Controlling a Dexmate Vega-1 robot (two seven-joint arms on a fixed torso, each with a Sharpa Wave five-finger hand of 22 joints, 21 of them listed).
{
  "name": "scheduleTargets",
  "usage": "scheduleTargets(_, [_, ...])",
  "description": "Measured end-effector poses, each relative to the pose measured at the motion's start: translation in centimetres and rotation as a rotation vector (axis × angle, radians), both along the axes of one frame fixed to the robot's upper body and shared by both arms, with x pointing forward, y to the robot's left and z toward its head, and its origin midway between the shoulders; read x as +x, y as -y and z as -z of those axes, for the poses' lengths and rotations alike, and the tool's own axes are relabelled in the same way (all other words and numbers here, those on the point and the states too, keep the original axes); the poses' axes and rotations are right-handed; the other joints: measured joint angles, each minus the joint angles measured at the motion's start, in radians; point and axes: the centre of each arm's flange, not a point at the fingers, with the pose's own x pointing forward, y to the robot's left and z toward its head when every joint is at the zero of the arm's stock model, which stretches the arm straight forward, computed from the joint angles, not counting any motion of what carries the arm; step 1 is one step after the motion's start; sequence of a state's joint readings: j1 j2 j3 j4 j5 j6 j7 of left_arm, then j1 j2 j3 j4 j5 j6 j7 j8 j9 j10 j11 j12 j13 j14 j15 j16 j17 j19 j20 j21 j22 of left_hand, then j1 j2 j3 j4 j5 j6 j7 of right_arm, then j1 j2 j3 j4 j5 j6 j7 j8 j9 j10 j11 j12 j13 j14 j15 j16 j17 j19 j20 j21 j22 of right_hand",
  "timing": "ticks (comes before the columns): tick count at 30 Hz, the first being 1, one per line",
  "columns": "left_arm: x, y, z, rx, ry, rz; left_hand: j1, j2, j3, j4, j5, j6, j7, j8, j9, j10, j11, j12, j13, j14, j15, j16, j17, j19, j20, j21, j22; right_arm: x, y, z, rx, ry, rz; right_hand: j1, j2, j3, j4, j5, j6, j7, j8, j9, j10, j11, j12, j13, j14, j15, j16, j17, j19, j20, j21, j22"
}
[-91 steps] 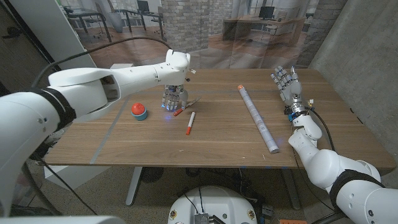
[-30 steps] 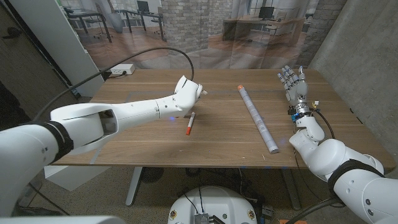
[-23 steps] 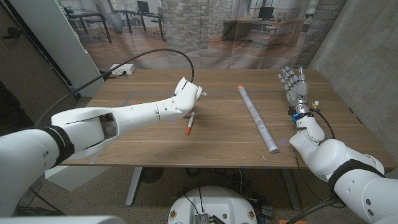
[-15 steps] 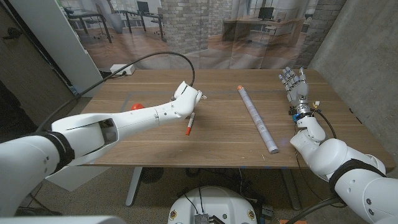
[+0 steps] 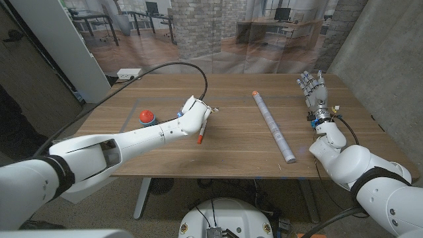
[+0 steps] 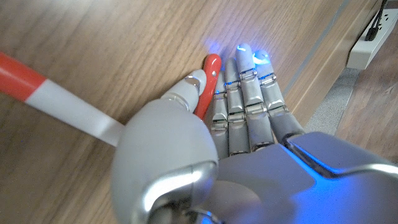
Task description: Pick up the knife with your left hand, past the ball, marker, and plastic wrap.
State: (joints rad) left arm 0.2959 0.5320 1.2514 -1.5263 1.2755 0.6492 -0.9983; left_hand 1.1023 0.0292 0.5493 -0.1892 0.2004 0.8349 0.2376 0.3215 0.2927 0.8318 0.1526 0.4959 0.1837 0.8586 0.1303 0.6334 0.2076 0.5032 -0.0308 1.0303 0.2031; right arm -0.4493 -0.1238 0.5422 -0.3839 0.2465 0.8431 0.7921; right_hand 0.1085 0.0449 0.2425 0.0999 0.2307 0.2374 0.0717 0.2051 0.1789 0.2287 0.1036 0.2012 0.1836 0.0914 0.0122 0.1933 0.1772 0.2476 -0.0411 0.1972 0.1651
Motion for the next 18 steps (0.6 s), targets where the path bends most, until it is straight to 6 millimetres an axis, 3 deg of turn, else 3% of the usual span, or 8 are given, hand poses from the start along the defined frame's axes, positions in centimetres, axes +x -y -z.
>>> scheduleTargets(6, [0.0, -0.5, 0.6, -0.014, 0.015, 0.022, 0.047, 0.002, 0.005, 0.003, 0.009, 0.033, 0.032, 0.011, -0.013, 0.023, 0.012, 0.002, -0.004, 0.035, 0.026, 0.0, -0.012, 0.0, 0.0, 0.034, 0.0, 0.2, 0.0, -0.3, -0.015, -0.014, 0.019, 0.0, 0.0, 0.0, 0.0, 0.0, 0.005, -0.002, 0.0, 0.0, 0.004, -0.004, 0.0, 0.0, 0.0, 0.0, 0.0, 0.0, 0.0, 0.0, 0.0, 0.0])
scheduleTargets(11, [0.0, -0.8, 0.7, -0.024, 0.022, 0.028, 0.076, -0.005, 0.007, 0.002, 0.01, 0.064, 0.032, 0.011, -0.047, 0.056, 0.035, 0.002, -0.004, 0.061, 0.031, 0.0, -0.012, 0.001, 0.0, 0.055, 0.0, 0.2, 0.1, -0.5, -0.028, -0.016, 0.035, 0.0, 0.0, -0.004, -0.004, 0.0, 0.009, 0.0, 0.0, 0.0, 0.004, -0.004, 0.0, 0.0, 0.0, 0.0, 0.0, 0.0, 0.0, 0.0, 0.0, 0.0])
scheduleTargets(18, [0.0, -1.2, -0.3, -0.048, 0.058, 0.039, 0.097, -0.014, 0.006, 0.001, 0.018, 0.104, 0.042, 0.011, -0.105, 0.1, 0.033, 0.001, 0.005, 0.089, 0.019, 0.003, 0.012, 0.013, -0.004, 0.069, 0.0, 0.3, 0.0, -0.8, -0.055, -0.024, 0.056, 0.0, 0.0, -0.004, -0.004, 0.0, 0.009, 0.0, 0.0, 0.0, 0.011, -0.004, 0.0, 0.0, 0.0, 0.0, 0.0, 0.0, 0.0, 0.0, 0.0, 0.0])
